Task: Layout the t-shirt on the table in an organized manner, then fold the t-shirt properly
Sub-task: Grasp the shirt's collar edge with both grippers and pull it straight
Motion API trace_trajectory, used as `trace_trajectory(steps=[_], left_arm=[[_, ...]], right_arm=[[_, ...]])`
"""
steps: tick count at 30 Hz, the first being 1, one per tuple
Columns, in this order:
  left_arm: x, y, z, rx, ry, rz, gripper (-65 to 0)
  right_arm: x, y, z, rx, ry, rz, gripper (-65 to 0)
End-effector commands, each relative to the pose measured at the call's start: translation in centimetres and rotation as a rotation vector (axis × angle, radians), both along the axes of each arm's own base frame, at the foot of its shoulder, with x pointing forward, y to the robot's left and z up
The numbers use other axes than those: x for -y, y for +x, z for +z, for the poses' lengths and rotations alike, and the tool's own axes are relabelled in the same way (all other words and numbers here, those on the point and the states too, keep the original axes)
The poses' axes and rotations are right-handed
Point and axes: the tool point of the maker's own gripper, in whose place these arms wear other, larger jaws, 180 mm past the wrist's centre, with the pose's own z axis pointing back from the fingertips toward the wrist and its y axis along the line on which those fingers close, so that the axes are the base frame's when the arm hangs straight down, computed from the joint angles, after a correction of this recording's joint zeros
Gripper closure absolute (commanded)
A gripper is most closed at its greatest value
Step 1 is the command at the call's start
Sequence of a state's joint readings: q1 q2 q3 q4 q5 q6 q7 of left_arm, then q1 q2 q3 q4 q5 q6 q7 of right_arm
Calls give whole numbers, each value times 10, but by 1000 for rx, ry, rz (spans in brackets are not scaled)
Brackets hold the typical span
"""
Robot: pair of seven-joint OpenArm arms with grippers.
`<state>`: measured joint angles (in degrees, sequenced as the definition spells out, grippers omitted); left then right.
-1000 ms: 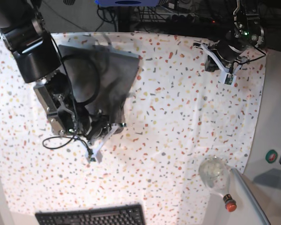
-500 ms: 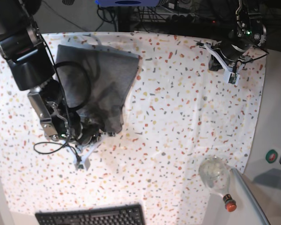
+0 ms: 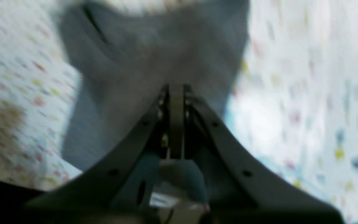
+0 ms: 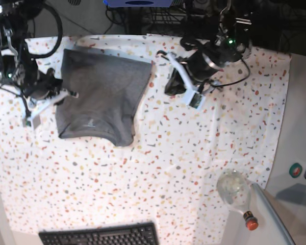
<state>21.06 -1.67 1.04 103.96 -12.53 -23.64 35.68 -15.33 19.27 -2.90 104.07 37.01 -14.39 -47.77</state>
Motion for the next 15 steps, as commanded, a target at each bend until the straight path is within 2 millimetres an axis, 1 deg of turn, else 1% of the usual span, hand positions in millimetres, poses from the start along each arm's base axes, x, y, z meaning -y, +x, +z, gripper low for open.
trace_trajectory(steps=[1, 3, 5, 6, 7, 8, 9, 11, 14, 15], left_arm=[[20, 7, 11, 36, -51, -27, 0], [54, 8, 12, 34, -94, -99, 0], [81, 4, 3, 4, -116, -164, 0], [92, 0, -5, -22, -118, -186, 0], [98, -3, -15, -54, -109, -191, 0], [101, -5, -26, -86, -96, -182, 0], [98, -9, -38, -121, -71, -167, 0], [87, -18, -57, -159, -8, -172, 0], [70, -26, -72, -176, 71, -168, 0], [63, -33, -78, -190, 95, -172, 0]], right_arm=[[0, 0, 6, 25, 1, 6, 0], [-4, -19, -5, -8, 5, 35, 0], [-8, -29, -13, -6, 14, 59, 0], [-9, -29, -17, 3, 17, 50, 0], [-5, -31, -24, -3, 13, 33, 0], [-2, -34, -33, -19, 9, 20, 0], [3, -37, -44, -42, 3, 1, 0], [10, -44, -63, -90, -9, -16, 0], [9, -57, -88, -137, -28, -5, 0], [9, -60, -92, -135, -33, -5, 0]])
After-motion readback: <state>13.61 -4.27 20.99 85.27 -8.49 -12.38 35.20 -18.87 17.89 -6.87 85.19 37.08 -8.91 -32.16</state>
